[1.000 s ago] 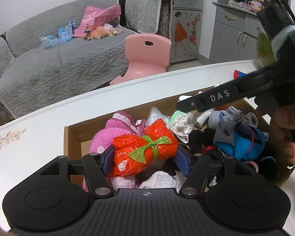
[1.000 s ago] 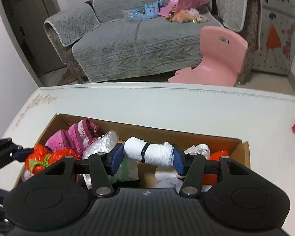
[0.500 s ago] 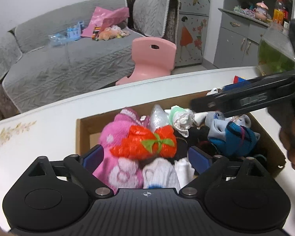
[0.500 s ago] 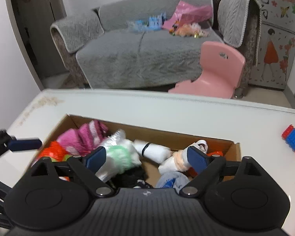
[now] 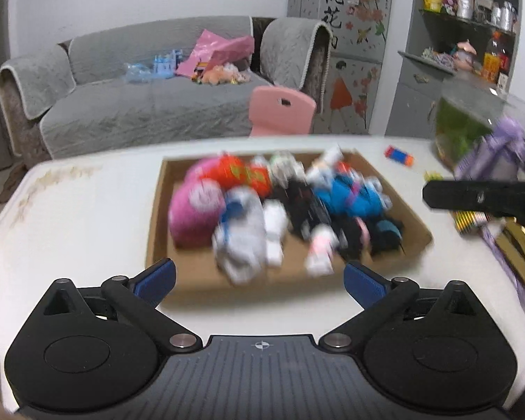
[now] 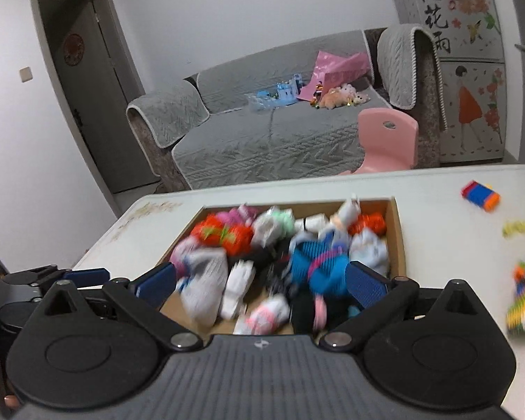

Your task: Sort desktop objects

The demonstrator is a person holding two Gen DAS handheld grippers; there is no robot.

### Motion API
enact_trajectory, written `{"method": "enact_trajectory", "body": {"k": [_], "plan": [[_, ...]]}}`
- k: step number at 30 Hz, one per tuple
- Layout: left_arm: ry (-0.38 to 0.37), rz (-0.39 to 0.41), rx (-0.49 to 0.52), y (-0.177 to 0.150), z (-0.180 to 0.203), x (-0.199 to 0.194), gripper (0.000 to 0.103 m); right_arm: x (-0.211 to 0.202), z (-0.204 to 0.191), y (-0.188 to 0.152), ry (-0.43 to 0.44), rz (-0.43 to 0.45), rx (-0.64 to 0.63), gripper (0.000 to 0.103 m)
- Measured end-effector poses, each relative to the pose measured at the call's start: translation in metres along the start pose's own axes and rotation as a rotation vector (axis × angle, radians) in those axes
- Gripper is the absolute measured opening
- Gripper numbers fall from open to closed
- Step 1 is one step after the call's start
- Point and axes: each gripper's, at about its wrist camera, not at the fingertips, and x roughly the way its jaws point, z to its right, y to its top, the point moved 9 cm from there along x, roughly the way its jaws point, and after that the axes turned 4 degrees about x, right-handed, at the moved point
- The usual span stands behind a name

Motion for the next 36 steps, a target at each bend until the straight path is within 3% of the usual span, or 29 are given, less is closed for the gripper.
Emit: {"method": "enact_trajectory", "body": {"k": [5, 12, 24, 36], "plan": [[0.045, -0.004, 0.043, -0.030, 0.030, -0.026, 0.103, -0.024, -0.011, -0.017, -0.116, 0.049, -0.074, 0.103], [0.034, 0.065, 0.043, -0.021, 0.049, -0.068, 0.103, -0.061, -0.021, -0.013, -0.174, 0.148, -0.121, 0.103], [0.046, 0.137, 0.058, 0.004, 0.043, -0.098, 0.103, -0.064, -0.021, -0.012, -0.197, 0.145, -0.109, 0.103], [0.048, 0.159, 0.058, 0.016, 0.038, -0.102, 0.103, -0.066, -0.030, -0.015, -0.193, 0.155, -0.129, 0.103]]}}
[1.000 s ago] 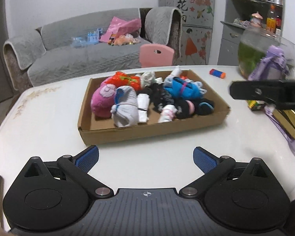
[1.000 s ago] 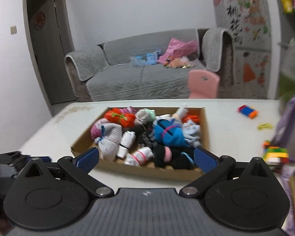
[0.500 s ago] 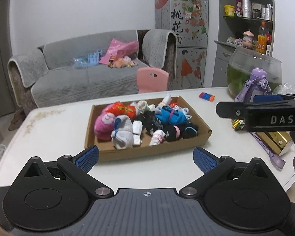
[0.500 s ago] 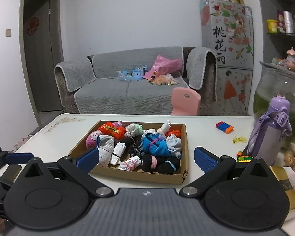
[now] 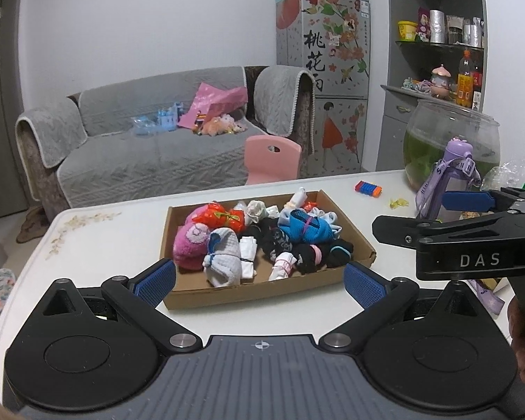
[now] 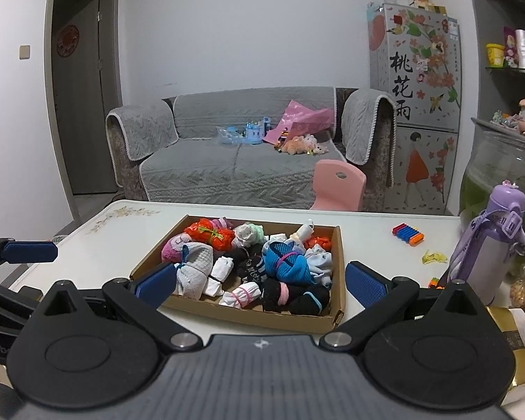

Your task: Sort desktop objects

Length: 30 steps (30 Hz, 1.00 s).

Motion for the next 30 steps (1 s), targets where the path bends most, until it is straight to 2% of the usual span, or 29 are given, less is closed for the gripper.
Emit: {"method": "enact_trajectory", "body": {"k": [30], "plan": [[0.011, -0.006, -0.015, -0.0020, -0.0104, -0.0011, 0.103, -0.0028, -0.0043, 0.0023, 0.001, 0.004, -0.025, 0.103]]}}
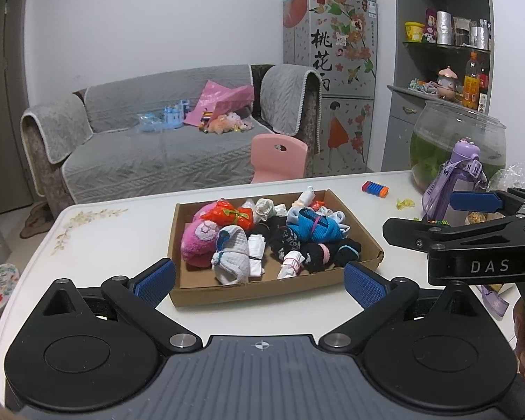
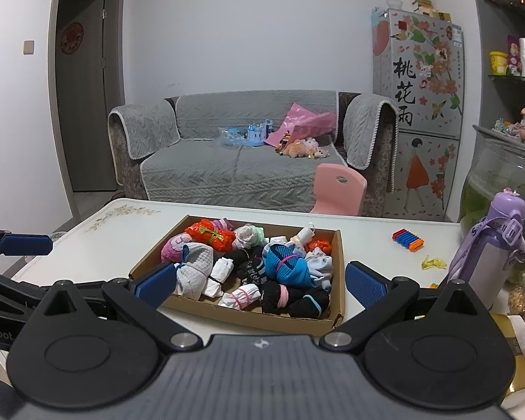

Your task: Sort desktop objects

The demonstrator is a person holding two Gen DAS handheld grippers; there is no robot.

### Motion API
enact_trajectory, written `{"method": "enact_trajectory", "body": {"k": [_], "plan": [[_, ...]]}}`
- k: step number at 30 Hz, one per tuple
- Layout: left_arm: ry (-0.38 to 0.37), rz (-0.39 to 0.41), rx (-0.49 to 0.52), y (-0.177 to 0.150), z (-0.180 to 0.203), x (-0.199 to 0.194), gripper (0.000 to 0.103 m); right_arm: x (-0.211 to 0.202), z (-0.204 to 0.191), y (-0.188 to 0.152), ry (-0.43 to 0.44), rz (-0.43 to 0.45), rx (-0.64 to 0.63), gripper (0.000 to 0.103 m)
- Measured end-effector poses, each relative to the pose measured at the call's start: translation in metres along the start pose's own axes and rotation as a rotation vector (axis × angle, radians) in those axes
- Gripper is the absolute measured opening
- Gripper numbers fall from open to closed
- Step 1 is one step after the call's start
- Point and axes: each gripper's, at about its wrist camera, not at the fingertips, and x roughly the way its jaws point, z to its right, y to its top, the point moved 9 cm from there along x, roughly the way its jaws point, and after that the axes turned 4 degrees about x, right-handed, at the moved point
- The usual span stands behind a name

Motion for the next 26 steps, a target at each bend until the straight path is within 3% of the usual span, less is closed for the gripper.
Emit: {"method": "enact_trajectory", "body": {"k": [19, 22, 26], "plan": [[-0.038, 0.012, -0.003, 0.0003, 0.0039, -0.0026, 0.103, 0.0006, 0.0000, 0.0004, -0.004, -0.001, -0.003, 0.103], [0.002, 0.019, 0.009, 0.0003, 0.0024, -0.0026, 0.103, -0.0001, 0.0005, -0.0011, 0.000, -0.003, -0.002, 0.103], [-0.012, 0.004, -0.003, -0.0016, 0.0003, 0.0005, 0.103, -0.0007, 0.0013, -0.0006, 0.000, 0.002, -0.005, 0.103]]}}
